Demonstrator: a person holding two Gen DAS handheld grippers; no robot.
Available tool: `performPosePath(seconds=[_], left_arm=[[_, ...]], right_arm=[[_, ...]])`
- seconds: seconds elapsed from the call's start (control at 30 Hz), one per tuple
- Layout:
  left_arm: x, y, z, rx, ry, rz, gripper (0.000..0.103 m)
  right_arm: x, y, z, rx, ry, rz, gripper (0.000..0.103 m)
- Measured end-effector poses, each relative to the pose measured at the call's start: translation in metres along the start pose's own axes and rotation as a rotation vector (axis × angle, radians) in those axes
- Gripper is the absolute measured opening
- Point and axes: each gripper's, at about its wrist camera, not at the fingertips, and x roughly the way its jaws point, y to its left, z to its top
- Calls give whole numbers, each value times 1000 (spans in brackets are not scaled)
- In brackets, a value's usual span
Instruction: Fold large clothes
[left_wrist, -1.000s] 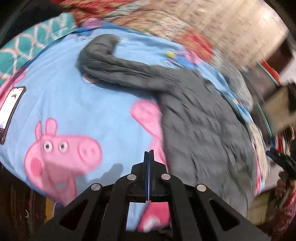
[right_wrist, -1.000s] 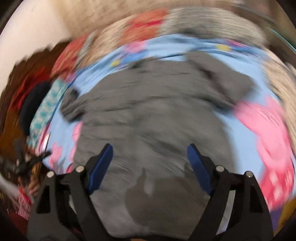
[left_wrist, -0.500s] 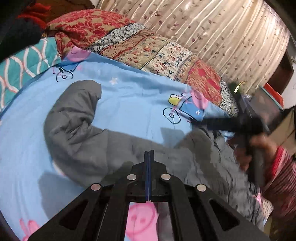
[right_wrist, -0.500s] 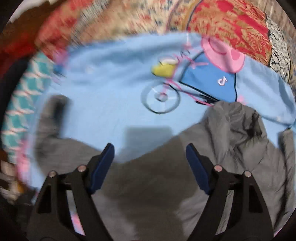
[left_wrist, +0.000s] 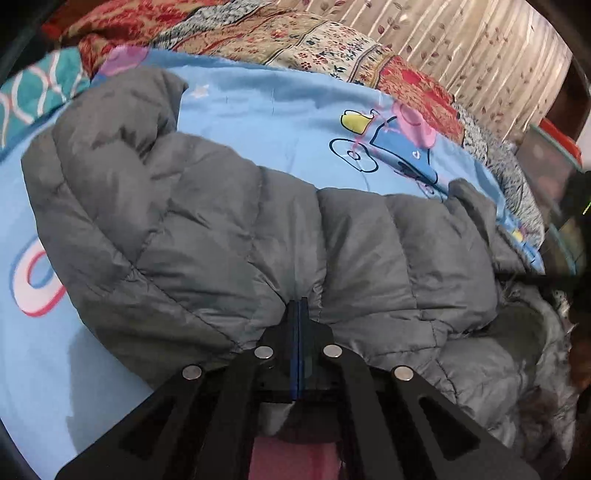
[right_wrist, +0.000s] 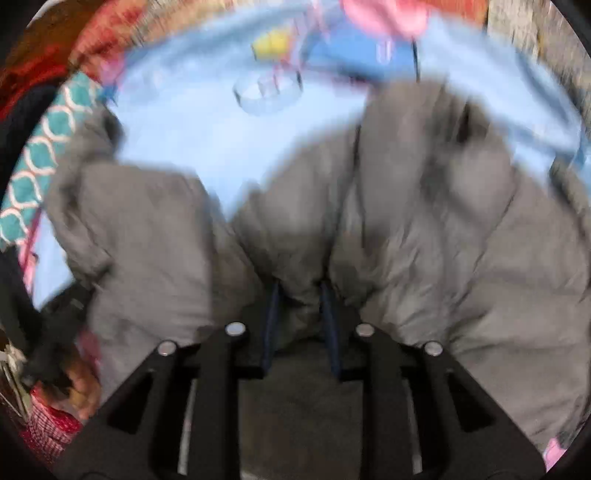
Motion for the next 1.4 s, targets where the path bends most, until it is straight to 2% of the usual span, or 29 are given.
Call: performPosePath(seconds=[0.03, 0.07, 0.13, 0.23, 0.27, 0.3, 0.33, 0.37, 0.4, 0.43, 0.5, 0.53, 0.57, 0.63, 0.67, 0.7, 0.73, 0.77, 0.83, 0.9, 1.0, 1.1, 1.17, 1.23, 1.33, 1.37, 1.4], left_arm=[[-1, -1, 0, 7, -6, 6, 0], [-1, -2, 0, 10, -8, 9, 0], [-2, -1, 1, 3, -10, 1, 0], [-5, 3, 2, -15, -16, -20, 0], [-6, 5, 2, -22, -20, -26, 0], [-8, 7, 1, -30, -24, -31, 0], [-10, 9, 1, -41, -32, -36, 0], [-13, 12, 1, -53, -40, -36, 0], [-14, 14, 0, -62, -47, -35, 0], [-16, 19, 0, -82, -59, -30, 0], [-20, 27, -2, -118, -83, -29, 0], [-19, 31, -2, -141, -91, -29, 0], [-16, 36, -1, -162, -91, -18, 0], [-11, 42, -1, -195, -81, -21, 0], [-10, 45, -1, -208, -85, -26, 0], [-10, 46, -1, -214, -85, -27, 0], [-10, 47, -1, -217, -83, -31, 0], [-11, 47, -1, -217, -83, -33, 0], [-15, 47, 1, -218, -74, -40, 0], [-29, 48, 4, -220, -87, -43, 0], [-74, 57, 4, -219, -205, -13, 0], [-108, 80, -10, -256, -233, 43, 0], [-122, 94, -23, -283, -229, 79, 0], [-138, 108, -37, -309, -231, 116, 0], [-161, 127, -61, -343, -219, 146, 0], [-166, 132, -65, -352, -213, 147, 0], [-169, 136, -70, -357, -207, 150, 0]], right_arm=[[-14, 7, 5, -25, -44, -10, 48], [-22, 13, 8, -41, -72, -13, 57], [-26, 28, 16, -77, -82, 18, 57], [10, 44, 22, -87, 38, -1, 57], [36, 45, 22, -80, 128, 5, 52], [58, 45, 21, -69, 199, 33, 35], [78, 48, 26, -52, 246, 58, 12], [79, 57, 34, -64, 218, 64, 5], [74, 69, 46, -96, 151, 95, 5], [54, 89, 63, -172, -4, 157, 4], [32, 117, 75, -325, -206, 171, 4], [37, 129, 76, -396, -251, 165, 5], [53, 132, 77, -398, -219, 135, 6], [104, 130, 73, -402, -61, 42, 15], [113, 129, 68, -418, -40, 8, 20], [109, 128, 65, -413, -68, 8, 21], [98, 122, 63, -374, -90, 27, 27], [89, 117, 61, -338, -100, 47, 46], [57, 102, 53, -264, -156, 82, 69], [28, 95, 45, -246, -178, 95, 69], [-4, 112, 45, -273, -170, 120, 69], [-21, 148, 55, -261, -120, 271, 69], [-17, 180, 73, -217, -83, 366, 69], [-2, 220, 92, -173, -60, 415, 69], [19, 288, 100, -238, -47, 376, 69], [34, 324, 100, -304, -34, 328, 69], [41, 344, 98, -352, -27, 283, 69]])
